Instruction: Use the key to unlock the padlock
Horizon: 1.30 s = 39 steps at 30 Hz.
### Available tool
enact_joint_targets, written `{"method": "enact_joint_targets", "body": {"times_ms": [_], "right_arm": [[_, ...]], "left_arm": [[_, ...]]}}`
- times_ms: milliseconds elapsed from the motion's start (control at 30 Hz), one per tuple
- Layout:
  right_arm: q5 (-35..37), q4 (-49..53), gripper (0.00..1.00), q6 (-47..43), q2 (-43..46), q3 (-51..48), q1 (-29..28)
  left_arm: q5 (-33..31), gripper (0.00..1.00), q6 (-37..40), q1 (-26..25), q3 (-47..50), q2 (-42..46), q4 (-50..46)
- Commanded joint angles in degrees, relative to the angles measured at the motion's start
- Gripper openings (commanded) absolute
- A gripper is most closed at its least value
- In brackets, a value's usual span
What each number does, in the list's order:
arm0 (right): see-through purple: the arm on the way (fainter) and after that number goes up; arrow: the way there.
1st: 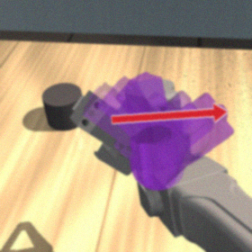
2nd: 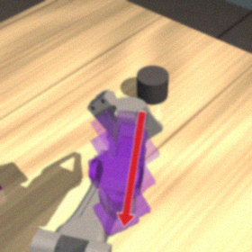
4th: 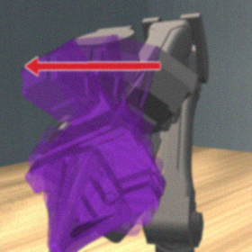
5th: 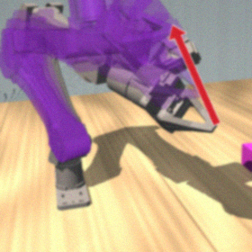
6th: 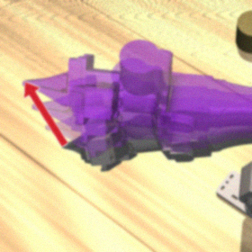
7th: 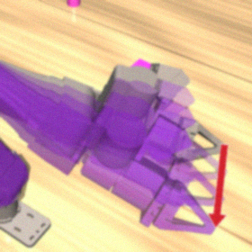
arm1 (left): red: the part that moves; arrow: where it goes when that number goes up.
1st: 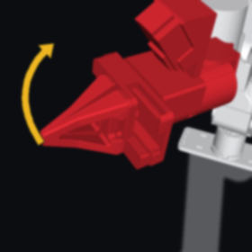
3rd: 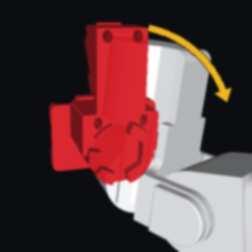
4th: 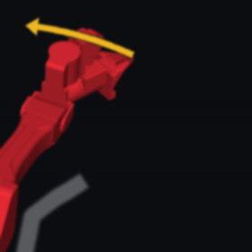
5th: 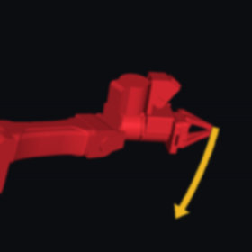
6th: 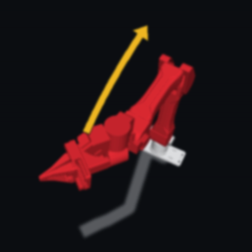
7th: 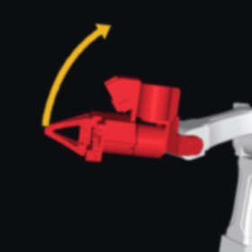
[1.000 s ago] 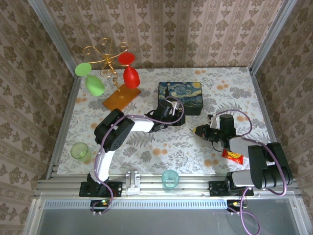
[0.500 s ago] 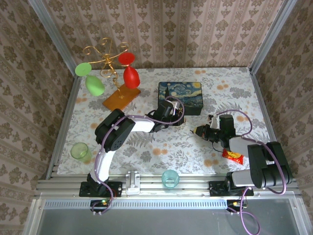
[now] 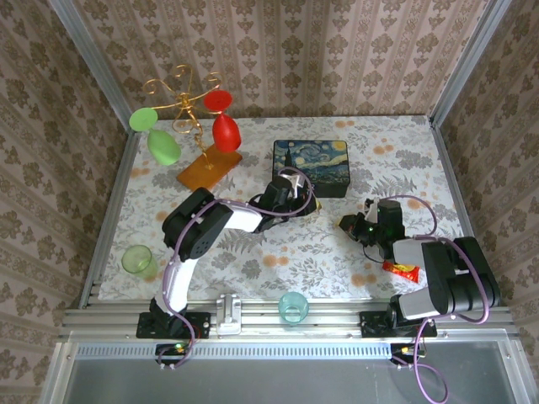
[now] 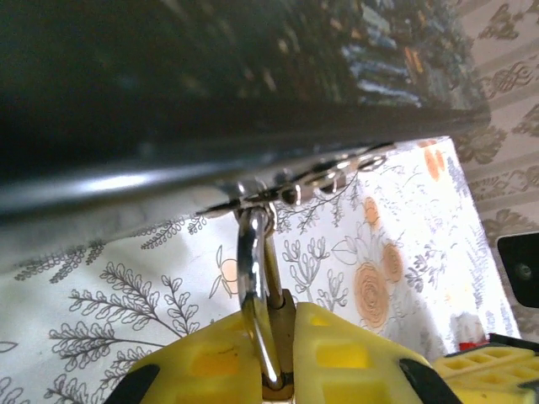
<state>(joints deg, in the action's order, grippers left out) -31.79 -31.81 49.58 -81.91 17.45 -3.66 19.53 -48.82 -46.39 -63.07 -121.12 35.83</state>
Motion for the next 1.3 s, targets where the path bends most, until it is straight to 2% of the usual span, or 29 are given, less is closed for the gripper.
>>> {"method": "enact_joint_targets", "body": {"times_ms": [0, 300, 600, 1267], "right_arm": [[3.0, -9.6, 0.0, 6.8, -2.1, -1.7, -0.4], [1.2, -28.9, 0.0, 18.0, -11.5, -2.7, -2.0], [0.5, -42.9, 0.0, 23.4, -17.5, -3.5, -2.8], [2.2, -43.7, 0.0, 26.0, -17.4, -0.4, -6.0]], "left_arm": [[3.1, 0.0, -8.8, 1.1, 2.0, 1.2, 2.2], [4.0, 0.0, -21.9, 1.4, 5.0, -1.2, 16.5], [3.0, 0.0, -21.4, 1.3, 5.1, -0.7, 15.3], [1.5, 0.0, -24.8, 0.9, 5.6, -0.7, 19.0]]}}
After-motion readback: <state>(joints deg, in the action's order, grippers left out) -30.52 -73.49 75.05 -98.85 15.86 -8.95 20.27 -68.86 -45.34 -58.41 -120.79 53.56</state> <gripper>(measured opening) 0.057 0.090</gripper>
